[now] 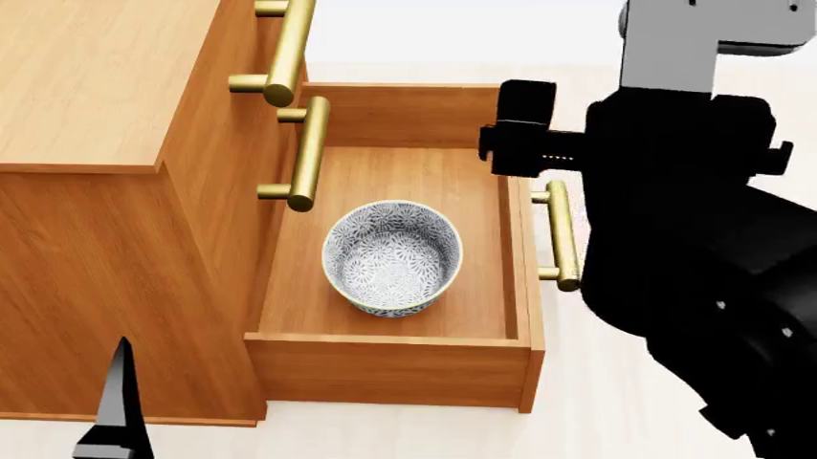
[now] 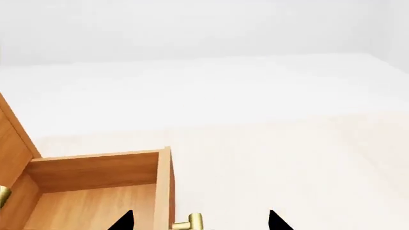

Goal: Put the bowl in the bottom drawer of the cabinet and close it.

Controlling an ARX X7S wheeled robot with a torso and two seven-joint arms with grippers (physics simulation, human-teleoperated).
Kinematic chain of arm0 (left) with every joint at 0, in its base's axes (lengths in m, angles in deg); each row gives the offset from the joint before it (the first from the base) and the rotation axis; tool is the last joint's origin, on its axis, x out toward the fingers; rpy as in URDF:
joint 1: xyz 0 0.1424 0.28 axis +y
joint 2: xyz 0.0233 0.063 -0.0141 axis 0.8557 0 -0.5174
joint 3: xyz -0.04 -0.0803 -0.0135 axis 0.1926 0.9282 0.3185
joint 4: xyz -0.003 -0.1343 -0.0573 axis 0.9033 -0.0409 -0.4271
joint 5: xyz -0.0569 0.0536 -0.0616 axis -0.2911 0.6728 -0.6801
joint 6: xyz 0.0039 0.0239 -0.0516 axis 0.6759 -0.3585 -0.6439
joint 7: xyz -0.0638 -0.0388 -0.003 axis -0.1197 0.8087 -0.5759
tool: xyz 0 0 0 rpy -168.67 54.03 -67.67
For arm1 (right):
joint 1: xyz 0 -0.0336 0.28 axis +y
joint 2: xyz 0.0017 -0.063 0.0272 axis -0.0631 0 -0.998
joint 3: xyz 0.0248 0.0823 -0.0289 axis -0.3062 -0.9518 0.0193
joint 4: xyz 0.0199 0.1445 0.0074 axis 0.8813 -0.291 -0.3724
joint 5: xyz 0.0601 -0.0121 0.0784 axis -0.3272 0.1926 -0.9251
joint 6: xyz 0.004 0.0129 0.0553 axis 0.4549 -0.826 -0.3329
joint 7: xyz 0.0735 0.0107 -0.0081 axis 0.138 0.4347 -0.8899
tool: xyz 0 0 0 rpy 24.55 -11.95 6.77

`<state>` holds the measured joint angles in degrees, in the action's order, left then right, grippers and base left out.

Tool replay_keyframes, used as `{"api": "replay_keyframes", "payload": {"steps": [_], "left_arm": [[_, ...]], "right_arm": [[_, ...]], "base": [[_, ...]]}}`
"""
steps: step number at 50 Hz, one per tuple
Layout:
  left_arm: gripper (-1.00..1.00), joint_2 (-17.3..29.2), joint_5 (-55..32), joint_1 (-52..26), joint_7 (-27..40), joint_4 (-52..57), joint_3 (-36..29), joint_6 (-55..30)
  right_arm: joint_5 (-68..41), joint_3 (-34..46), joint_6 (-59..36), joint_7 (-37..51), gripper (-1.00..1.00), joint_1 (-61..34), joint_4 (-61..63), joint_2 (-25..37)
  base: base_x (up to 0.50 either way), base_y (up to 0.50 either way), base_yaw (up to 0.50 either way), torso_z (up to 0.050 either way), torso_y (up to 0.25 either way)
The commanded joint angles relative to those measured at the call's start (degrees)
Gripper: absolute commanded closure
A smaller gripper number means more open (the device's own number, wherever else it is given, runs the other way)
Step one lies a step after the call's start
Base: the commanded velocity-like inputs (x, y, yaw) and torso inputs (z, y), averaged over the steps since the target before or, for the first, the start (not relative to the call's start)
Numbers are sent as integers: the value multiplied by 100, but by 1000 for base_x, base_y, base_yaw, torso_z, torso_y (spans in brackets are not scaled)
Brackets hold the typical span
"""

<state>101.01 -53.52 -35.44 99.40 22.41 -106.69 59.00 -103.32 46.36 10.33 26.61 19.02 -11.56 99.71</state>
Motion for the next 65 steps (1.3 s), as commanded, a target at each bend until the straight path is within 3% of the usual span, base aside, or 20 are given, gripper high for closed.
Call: {"api": "replay_keyframes", "payload": {"steps": [1, 9, 12, 25, 31, 34, 65], "left_arm": [[-100, -130, -22, 48, -177, 194, 131, 83], [-100, -108, -39, 31, -145, 252, 136, 43], [-100, -101, -49, 51, -153, 225, 160, 84], [-100, -98, -38, 51, -150, 212, 156, 122], [-100, -111, -31, 41, -155, 192, 134, 133], [-100, -112, -22, 38, -154, 189, 124, 134], [-100, -86, -29, 15, -129, 204, 102, 137]], "right_arm": [[1062, 75, 846, 247, -100, 1097, 1745, 867], [1701, 195, 1385, 579, -100, 2047, 2463, 1311], [1692, 25, 2031, 379, -100, 2639, 2559, 1413], [2870, 424, 3029, 314, -100, 3620, 2850, 1704], [2714, 120, 4493, -196, -100, 4369, 2475, 1588], [2781, 136, 4780, -380, -100, 4488, 2355, 1542], [2908, 231, 5398, -760, -100, 4712, 1279, 1013]], "base": [[0, 0, 0, 0, 0], [0, 0, 0, 0, 0], [0, 0, 0, 0, 0], [0, 0, 0, 0, 0], [0, 0, 0, 0, 0], [0, 0, 0, 0, 0], [0, 0, 0, 0, 0]]}}
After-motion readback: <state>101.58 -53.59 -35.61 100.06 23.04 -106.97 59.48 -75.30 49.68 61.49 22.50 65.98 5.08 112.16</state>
